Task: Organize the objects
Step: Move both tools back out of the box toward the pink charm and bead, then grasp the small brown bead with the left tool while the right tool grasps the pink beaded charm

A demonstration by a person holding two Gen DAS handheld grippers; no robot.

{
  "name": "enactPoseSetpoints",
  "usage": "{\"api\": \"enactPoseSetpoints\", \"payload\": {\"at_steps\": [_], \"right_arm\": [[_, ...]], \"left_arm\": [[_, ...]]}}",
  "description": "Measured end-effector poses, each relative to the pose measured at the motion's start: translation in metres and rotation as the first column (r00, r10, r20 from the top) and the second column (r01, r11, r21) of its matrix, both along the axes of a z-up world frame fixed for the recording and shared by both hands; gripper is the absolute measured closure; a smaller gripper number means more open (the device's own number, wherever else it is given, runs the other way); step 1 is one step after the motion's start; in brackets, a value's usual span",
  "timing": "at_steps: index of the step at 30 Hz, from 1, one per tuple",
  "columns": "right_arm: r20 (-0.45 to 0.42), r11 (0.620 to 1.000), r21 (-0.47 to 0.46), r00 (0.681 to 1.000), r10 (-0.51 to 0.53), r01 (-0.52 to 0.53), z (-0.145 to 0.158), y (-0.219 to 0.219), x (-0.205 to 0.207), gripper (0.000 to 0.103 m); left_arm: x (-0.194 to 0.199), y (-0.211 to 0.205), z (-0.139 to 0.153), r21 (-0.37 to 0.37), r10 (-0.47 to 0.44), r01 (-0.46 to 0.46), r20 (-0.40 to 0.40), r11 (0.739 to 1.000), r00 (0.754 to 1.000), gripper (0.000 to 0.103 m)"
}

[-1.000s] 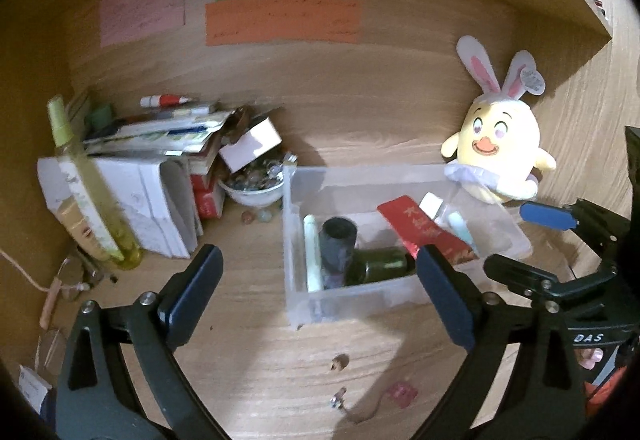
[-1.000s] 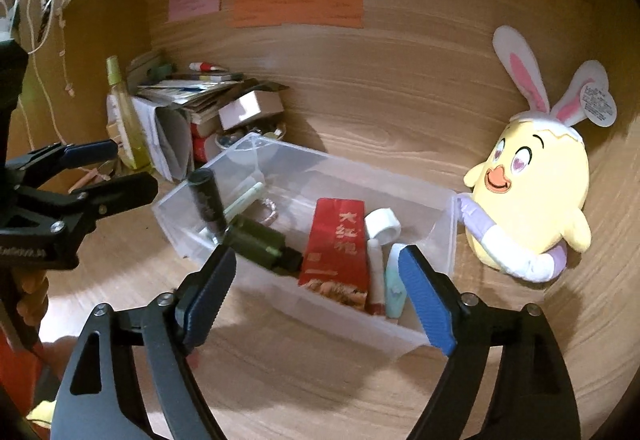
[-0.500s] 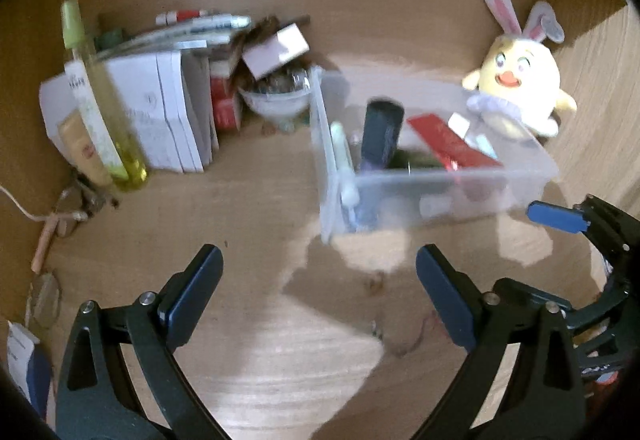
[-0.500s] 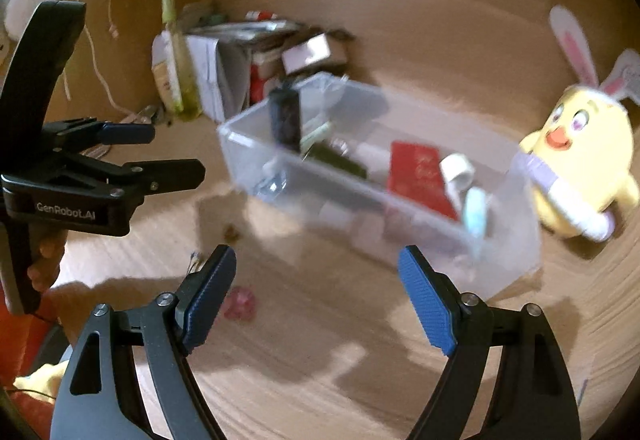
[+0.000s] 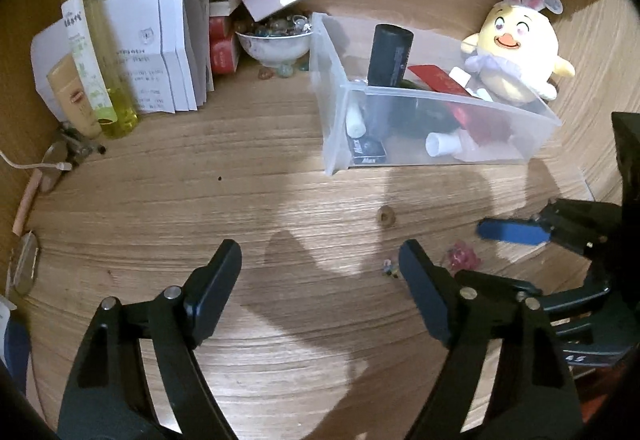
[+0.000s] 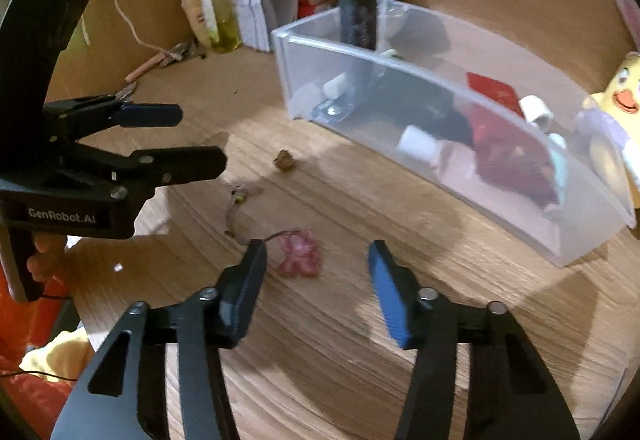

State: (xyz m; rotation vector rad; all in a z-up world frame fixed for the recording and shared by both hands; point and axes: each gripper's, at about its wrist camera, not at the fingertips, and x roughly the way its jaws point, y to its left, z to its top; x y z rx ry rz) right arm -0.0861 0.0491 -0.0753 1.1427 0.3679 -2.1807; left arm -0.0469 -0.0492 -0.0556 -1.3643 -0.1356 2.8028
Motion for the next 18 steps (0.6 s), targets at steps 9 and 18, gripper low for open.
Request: {"api": "enactPoseSetpoints", "payload": {"at_steps": [9, 18], "right_arm": [[-0.034, 1.000, 0.019, 0.999, -0.001, 0.002, 0.000, -0.001, 0.001, 0.083], [-0.050, 0.996, -0.009, 0.995, -0.090, 0.090, 0.010, 0.026, -0.008, 0.083]], "left_arm": [[-0.016, 0.013, -0.004, 0.010, -0.048, 0.048, 0.028, 0.999, 0.998, 0.039], [-0.039, 0.032, -0.012, 0.009, -0.097, 0.096, 0.073, 0.995, 0.993, 0.056]]}}
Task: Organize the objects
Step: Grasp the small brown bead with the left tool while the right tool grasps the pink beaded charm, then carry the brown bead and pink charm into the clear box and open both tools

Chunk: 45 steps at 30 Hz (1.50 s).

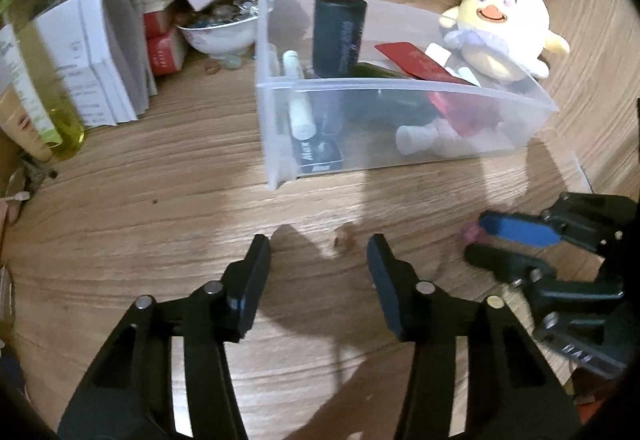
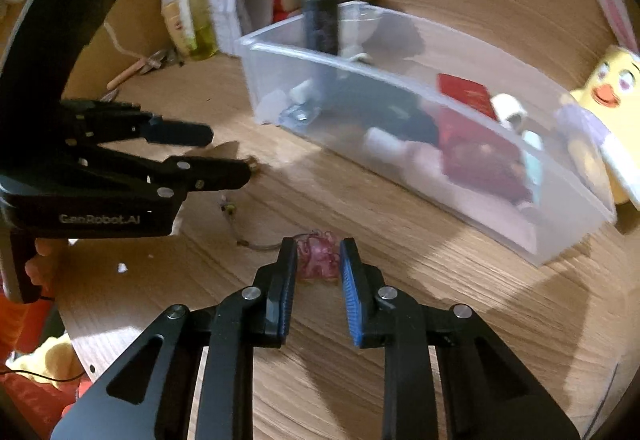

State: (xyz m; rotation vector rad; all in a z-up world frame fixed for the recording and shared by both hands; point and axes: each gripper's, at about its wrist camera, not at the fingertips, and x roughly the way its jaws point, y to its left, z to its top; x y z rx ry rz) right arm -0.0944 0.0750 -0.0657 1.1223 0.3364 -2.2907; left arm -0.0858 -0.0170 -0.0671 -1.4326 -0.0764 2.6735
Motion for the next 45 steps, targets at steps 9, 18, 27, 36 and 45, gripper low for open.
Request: {"api": "enactPoseSetpoints", "payload": {"at_steps": [9, 18, 27, 36, 45], "right_arm": [[-0.037, 0.996, -0.054, 0.996, -0.076, 0.074, 0.021, 0.031, -0.004, 0.083], [-0.078, 0.991, -0.107, 0.992, -0.095, 0.086, 0.040, 0.037, -0.001, 0.083], [-0.135, 0.983, -0.158, 0.984, -0.114, 0.093, 0.065, 0.042, 0.002, 0.083], [-0.179, 0.974, -0.202, 0.974, -0.139, 0.102, 0.085, 0.050, 0.002, 0.083], [-0.232, 0.967, -0.234, 0.960, -0.159, 0.104, 0.108, 0.056, 0.000, 0.083]], "left_arm": [[-0.008, 0.011, -0.003, -0.029, -0.020, 0.020, -0.011, 0.999, 1.000, 0.091], [0.006, 0.014, 0.008, -0.037, -0.014, 0.012, -0.053, 0.999, 0.999, 0.091], [0.017, 0.014, 0.039, -0.003, 0.008, -0.009, -0.147, 1.000, 0.989, 0.091], [0.021, 0.018, 0.066, 0.021, 0.022, -0.018, -0.232, 1.000, 0.972, 0.091], [0.015, 0.026, 0.096, 0.049, 0.022, -0.006, -0.316, 0.999, 0.948, 0.091]]}}
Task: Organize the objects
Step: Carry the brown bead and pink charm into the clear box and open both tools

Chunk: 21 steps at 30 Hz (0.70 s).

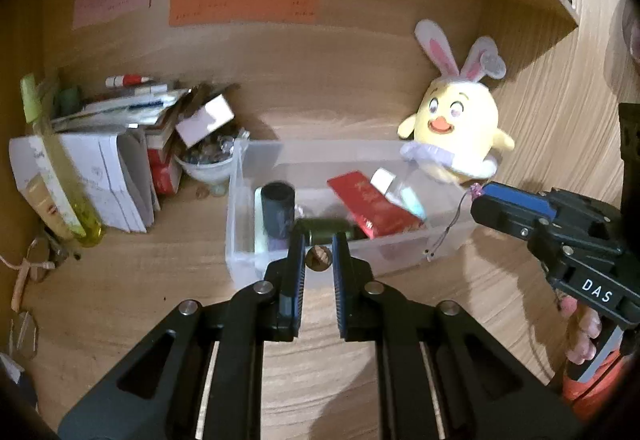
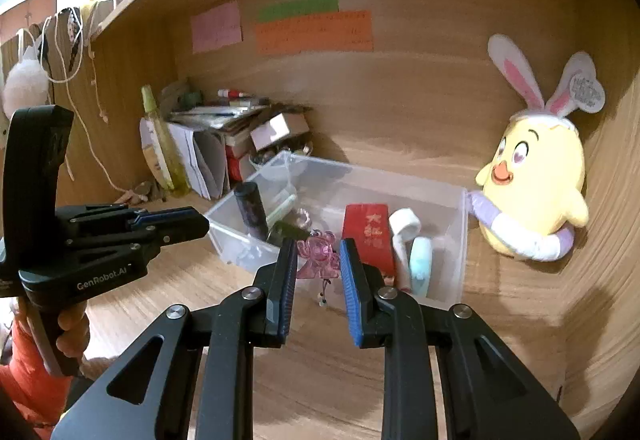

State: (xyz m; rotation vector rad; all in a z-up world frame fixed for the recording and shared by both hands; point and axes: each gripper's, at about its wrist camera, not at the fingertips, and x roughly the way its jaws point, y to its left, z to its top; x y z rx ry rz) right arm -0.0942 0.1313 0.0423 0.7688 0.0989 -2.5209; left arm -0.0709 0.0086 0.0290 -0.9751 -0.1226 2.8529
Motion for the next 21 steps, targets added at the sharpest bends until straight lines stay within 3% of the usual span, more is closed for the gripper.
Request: {"api": "enactPoseSetpoints", "payload": {"at_steps": [13, 21], "right_arm": [[-0.081, 0.999, -0.030, 0.996, -0.043, 0.041, 0.028, 0.016, -0.018, 0.083], [-0.054, 0.997, -0.039, 0.996, -0.074, 0.072, 0.020, 0.026, -0.042, 0.083]], "left_arm": [[-0.023, 0.009, 0.010, 0.003, 0.008, -0.008, -0.026, 1.000, 1.000, 0.091], [-0.048, 0.016, -0.002, 0.010, -0.010, 0.010, 0.024, 1.000, 1.000, 0.091]]}}
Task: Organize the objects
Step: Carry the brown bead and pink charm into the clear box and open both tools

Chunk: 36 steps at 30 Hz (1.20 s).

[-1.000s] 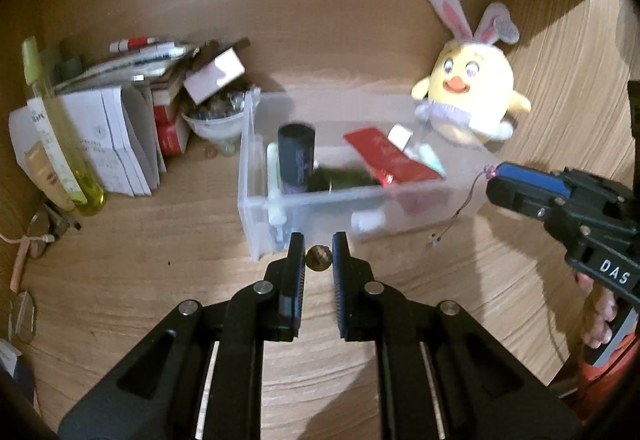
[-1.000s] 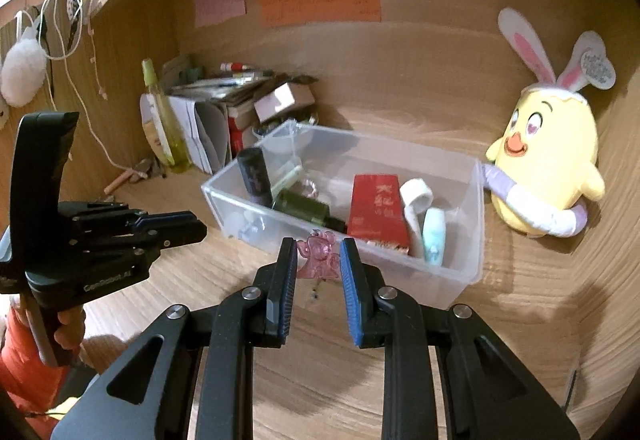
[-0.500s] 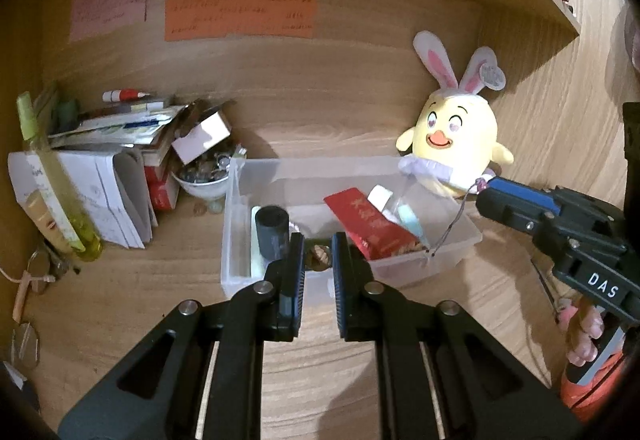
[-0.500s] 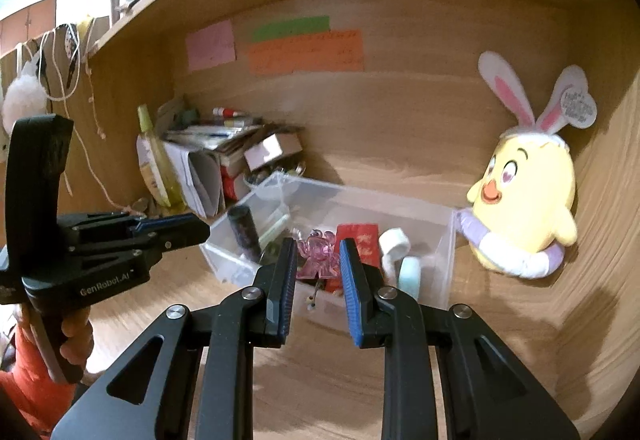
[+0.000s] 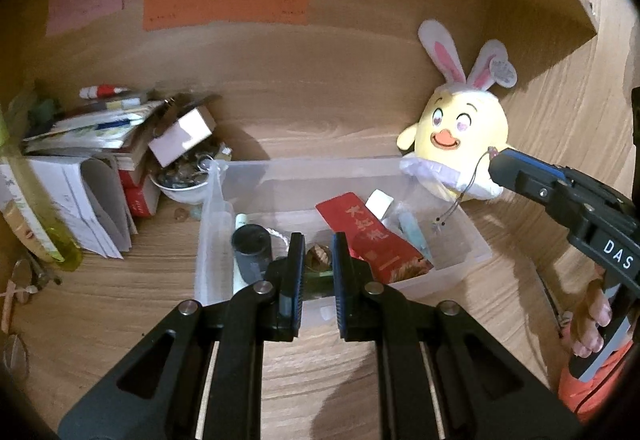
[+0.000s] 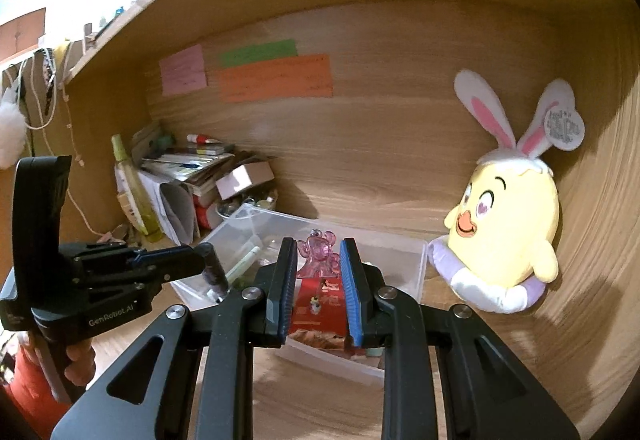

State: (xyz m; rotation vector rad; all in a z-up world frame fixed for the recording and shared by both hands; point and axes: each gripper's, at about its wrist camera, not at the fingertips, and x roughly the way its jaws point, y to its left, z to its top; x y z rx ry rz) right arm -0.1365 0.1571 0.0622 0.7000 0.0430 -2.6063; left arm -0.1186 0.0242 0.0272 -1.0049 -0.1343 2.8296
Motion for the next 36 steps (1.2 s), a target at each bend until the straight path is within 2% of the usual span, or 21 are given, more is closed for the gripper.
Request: {"api": "enactPoseSetpoints", "payload": {"at_steps": [10, 18, 29, 31, 34, 36], "right_arm": [[0.108, 0.999, 0.035, 0.994, 0.000, -0.003, -0.039, -0.002, -0.032, 0.083], [0.186, 0.996, 0.091, 0.982, -0.016, -0.001, -0.067, -0.009, -0.052, 0.083], [0.224, 0.991, 0.136, 0.974, -0.030, -0.001, -0.082, -0.015, -0.060, 0.083], [0.232, 0.990, 0.143, 0.972, -0.020, -0.014, -0.082, -0.016, -0.060, 0.082], [0.225, 0.989, 0.147, 0.974, -0.017, -0.017, -0.081, -0.018, -0.057, 0.068], [0.202, 0.988, 0.154, 0.979, -0.020, -0.011, -0.076, -0.019, -0.053, 0.059]], "left_arm": [[-0.031, 0.019, -0.026, -0.023, -0.062, 0.064, 0.083, 0.998, 0.995, 0.091], [-0.042, 0.024, -0.038, -0.020, -0.098, 0.100, 0.107, 0.995, 0.989, 0.091], [-0.047, 0.021, -0.044, 0.005, -0.102, 0.102, 0.122, 0.995, 0.987, 0.090], [-0.046, 0.021, -0.043, 0.005, -0.101, 0.101, 0.125, 0.995, 0.987, 0.087], [-0.043, 0.020, -0.040, 0.003, -0.098, 0.099, 0.110, 0.995, 0.989, 0.074], [-0.040, 0.020, -0.035, 0.000, -0.099, 0.099, 0.096, 0.995, 0.990, 0.072]]}}
